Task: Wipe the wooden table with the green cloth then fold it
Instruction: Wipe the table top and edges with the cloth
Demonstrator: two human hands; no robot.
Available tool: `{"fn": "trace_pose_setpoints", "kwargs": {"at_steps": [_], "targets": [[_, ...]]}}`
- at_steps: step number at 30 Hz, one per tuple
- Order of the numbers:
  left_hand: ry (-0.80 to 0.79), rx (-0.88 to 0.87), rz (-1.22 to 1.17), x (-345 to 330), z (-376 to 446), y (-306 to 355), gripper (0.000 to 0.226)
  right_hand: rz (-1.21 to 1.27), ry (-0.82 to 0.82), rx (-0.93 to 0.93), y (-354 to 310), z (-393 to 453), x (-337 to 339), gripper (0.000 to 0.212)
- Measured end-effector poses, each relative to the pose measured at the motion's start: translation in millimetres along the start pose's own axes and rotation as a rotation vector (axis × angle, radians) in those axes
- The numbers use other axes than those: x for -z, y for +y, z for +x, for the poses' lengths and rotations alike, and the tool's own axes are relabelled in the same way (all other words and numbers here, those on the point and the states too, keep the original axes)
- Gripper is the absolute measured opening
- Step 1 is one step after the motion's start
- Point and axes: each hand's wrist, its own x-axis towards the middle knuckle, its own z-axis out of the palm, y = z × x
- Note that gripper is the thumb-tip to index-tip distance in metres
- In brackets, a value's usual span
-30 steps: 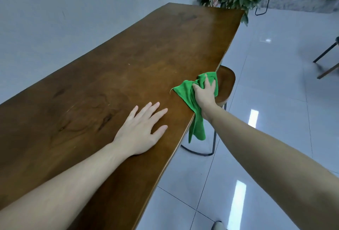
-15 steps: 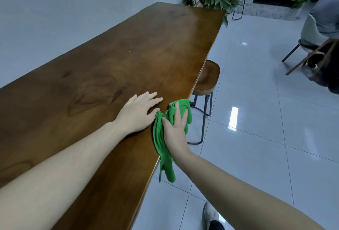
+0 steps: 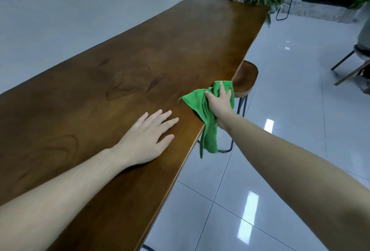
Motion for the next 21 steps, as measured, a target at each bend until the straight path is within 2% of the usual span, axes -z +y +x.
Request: {"fn": "trace_pose_setpoints", "kwargs": {"at_steps": [4,8,16,21], "targets": [[-0.007,0.018,0.011,-3,-27,4,0.066,-0.019,0.031,0.003,-5,12,4,0.068],[0.0,0.04,0.026,-7,-53,8,0.069,0.031,0.046,0.012,4,-14,-8,0.065],[0.023,0.096,-0.023,-18,-110,18,0.076,0.079,-0.051,0.034,31,-137,-53,0.069],[0.003,0.115,-0.003,-22,-158,21,0.068,0.088,-0.128,0.069,51,-214,-76,0.07]]}}
